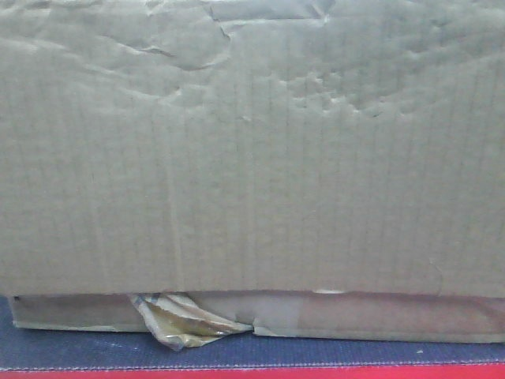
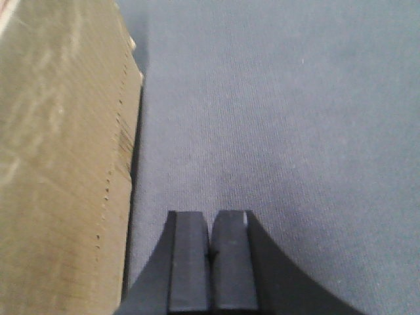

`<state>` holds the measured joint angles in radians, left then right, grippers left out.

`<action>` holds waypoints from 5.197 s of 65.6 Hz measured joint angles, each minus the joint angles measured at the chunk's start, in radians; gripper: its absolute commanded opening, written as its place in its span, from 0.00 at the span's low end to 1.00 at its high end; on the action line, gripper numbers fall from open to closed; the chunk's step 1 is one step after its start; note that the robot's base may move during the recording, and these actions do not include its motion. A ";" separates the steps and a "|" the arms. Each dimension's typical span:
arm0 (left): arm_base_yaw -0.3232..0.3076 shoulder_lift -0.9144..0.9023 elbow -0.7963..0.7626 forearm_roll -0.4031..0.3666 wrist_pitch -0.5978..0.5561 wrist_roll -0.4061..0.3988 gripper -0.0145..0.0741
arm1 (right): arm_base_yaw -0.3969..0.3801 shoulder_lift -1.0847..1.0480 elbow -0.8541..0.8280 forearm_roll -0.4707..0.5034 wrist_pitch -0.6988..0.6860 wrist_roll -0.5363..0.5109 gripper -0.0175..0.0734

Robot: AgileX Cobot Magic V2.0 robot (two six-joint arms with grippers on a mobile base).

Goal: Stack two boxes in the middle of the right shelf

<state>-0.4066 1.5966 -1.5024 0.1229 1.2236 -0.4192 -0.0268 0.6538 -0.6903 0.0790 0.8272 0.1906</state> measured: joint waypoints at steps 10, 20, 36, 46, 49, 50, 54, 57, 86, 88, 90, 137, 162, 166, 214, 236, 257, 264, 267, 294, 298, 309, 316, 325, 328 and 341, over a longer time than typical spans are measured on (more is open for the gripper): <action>0.000 0.000 0.000 0.000 0.000 0.000 0.60 | 0.000 0.155 -0.129 0.000 0.112 0.013 0.02; 0.000 0.000 0.000 -0.002 0.000 0.002 0.60 | 0.000 0.342 -0.298 0.000 0.167 0.019 0.03; 0.000 0.000 0.000 -0.002 0.000 0.002 0.60 | 0.064 0.559 -0.608 -0.045 0.239 0.046 0.04; 0.000 0.000 0.000 -0.002 0.000 0.002 0.60 | 0.184 0.649 -0.765 -0.166 0.318 0.120 0.04; 0.000 0.000 0.000 -0.002 0.000 0.002 0.60 | 0.216 0.676 -0.803 -0.185 0.349 0.132 0.04; 0.000 0.000 0.000 -0.002 0.000 0.002 0.60 | 0.225 0.686 -0.815 -0.188 0.358 0.132 0.05; 0.000 0.000 0.000 -0.002 0.000 0.002 0.60 | 0.258 0.722 -0.855 -0.196 0.377 0.143 0.09; 0.000 0.000 0.000 -0.002 0.000 0.002 0.60 | 0.278 0.747 -0.876 -0.197 0.381 0.144 0.16; 0.000 0.000 0.000 -0.002 0.000 0.002 0.60 | 0.326 0.894 -0.895 -0.134 0.396 0.146 0.57; 0.000 0.000 0.000 -0.002 0.000 0.002 0.60 | 0.328 0.896 -0.890 -0.134 0.394 0.146 0.57; 0.000 0.000 0.000 -0.002 0.000 0.002 0.60 | 0.328 0.896 -0.878 -0.132 0.394 0.146 0.57; 0.000 0.000 0.000 -0.002 0.000 0.002 0.42 | 0.328 0.905 -0.756 -0.131 0.400 0.158 0.23; 0.000 0.000 0.000 -0.013 -0.006 -0.005 0.04 | 0.334 0.896 -0.756 -0.160 0.394 0.225 0.02; -0.002 -0.002 0.002 -0.006 -0.015 -0.025 0.04 | 0.335 0.882 -0.754 -0.170 0.394 0.240 0.02; -0.063 -0.226 -0.061 0.327 -0.174 -0.229 0.04 | 0.475 0.709 -0.779 -0.492 0.124 0.472 0.02; -0.063 -0.228 -0.066 0.340 -0.193 -0.234 0.04 | 0.477 0.709 -0.791 -0.520 0.098 0.484 0.02; -0.063 -0.228 -0.066 0.360 -0.199 -0.236 0.04 | 0.477 0.719 -0.791 -0.532 0.056 0.484 0.02; -0.063 -0.228 -0.066 0.394 -0.215 -0.236 0.04 | 0.477 0.726 -0.791 -0.536 0.024 0.484 0.02; -0.063 -0.228 -0.068 0.409 -0.222 -0.236 0.04 | 0.477 0.727 -0.791 -0.539 0.013 0.486 0.02; -0.063 -0.234 -0.068 0.478 -0.280 -0.238 0.04 | 0.477 0.728 -0.791 -0.613 -0.097 0.488 0.02; -0.063 -0.234 -0.068 0.481 -0.289 -0.238 0.04 | 0.477 0.728 -0.791 -0.622 -0.103 0.490 0.02; -0.063 -0.234 -0.068 0.482 -0.295 -0.238 0.04 | 0.475 0.728 -0.791 -0.629 -0.107 0.490 0.02; -0.063 -0.234 -0.068 0.482 -0.295 -0.239 0.04 | 0.475 0.728 -0.791 -0.629 -0.107 0.490 0.02; -0.063 -0.234 -0.068 0.482 -0.295 -0.239 0.04 | 0.475 0.728 -0.791 -0.629 -0.111 0.490 0.02; -0.063 -0.234 -0.068 0.482 -0.295 -0.239 0.04 | 0.475 0.728 -0.791 -0.629 -0.113 0.490 0.02; -0.063 -0.234 -0.068 0.488 -0.295 -0.240 0.04 | 0.475 0.728 -0.791 -0.632 -0.140 0.490 0.02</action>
<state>-0.4699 1.3625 -1.5699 0.6107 0.9282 -0.6597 0.4486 1.3818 -1.4813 -0.5534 0.6867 0.6804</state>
